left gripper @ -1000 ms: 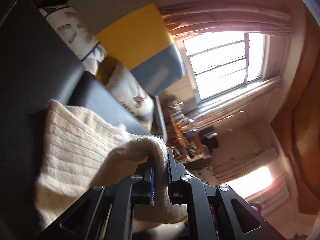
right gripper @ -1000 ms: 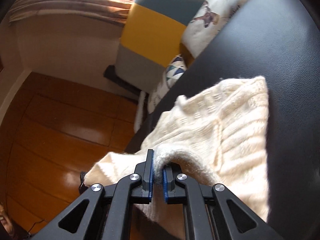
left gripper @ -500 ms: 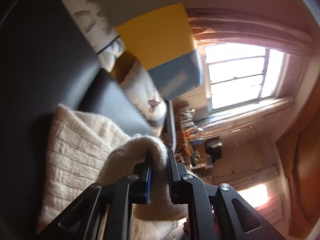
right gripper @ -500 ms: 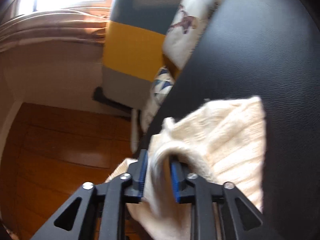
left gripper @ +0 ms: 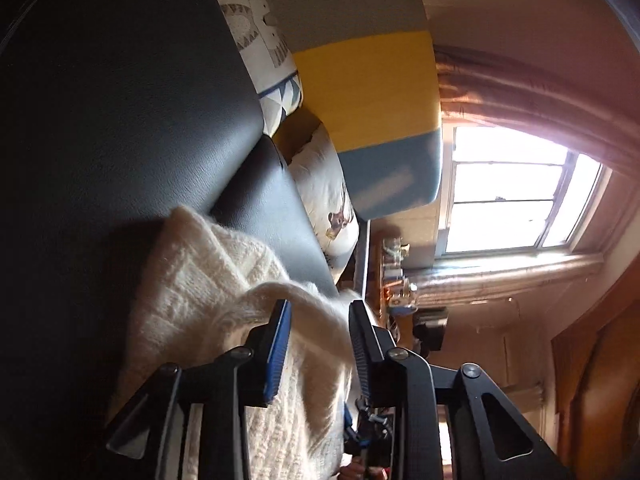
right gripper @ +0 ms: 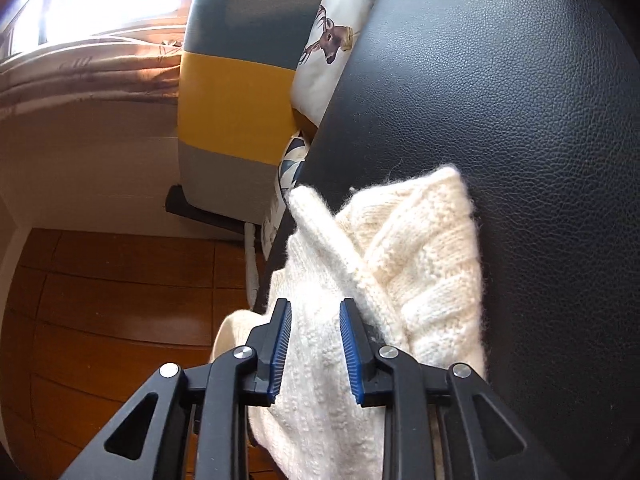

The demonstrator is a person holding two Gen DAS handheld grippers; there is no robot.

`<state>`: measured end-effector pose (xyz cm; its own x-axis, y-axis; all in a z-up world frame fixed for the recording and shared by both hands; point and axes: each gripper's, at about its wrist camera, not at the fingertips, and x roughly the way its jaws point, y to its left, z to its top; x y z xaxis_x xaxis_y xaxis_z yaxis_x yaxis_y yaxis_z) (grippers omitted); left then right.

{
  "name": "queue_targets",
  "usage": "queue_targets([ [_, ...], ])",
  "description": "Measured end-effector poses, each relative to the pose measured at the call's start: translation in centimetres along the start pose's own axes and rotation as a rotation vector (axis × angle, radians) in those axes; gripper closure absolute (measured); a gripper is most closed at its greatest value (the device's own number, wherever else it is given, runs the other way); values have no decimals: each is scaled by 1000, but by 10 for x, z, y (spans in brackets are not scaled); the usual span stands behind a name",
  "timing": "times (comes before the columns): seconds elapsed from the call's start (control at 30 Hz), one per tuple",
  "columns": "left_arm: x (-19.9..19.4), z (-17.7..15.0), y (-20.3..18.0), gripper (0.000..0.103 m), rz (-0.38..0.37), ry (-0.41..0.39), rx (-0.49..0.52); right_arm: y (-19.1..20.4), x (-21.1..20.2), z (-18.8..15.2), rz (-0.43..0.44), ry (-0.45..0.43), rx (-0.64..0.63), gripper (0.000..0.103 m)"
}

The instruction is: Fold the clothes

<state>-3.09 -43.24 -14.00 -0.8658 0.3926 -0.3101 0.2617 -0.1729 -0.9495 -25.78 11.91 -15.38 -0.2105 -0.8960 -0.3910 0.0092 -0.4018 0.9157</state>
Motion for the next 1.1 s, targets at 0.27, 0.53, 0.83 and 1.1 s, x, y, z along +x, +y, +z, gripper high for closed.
queue_targets([
  [0.27, -53, -25, -1, 55, 180, 0, 191, 50, -18, -53, -148, 27, -329, 71],
  [0.53, -51, -65, 14, 52, 225, 138, 307, 53, -12, -102, -278, 95, -464, 71],
  [0.83, -39, -87, 16, 93, 311, 214, 361, 36, -3, -104, -368, 145, -411, 72],
  [1.1, -81, -134, 28, 94, 297, 221, 351, 31, -9, -111, -412, 259, -419, 82],
])
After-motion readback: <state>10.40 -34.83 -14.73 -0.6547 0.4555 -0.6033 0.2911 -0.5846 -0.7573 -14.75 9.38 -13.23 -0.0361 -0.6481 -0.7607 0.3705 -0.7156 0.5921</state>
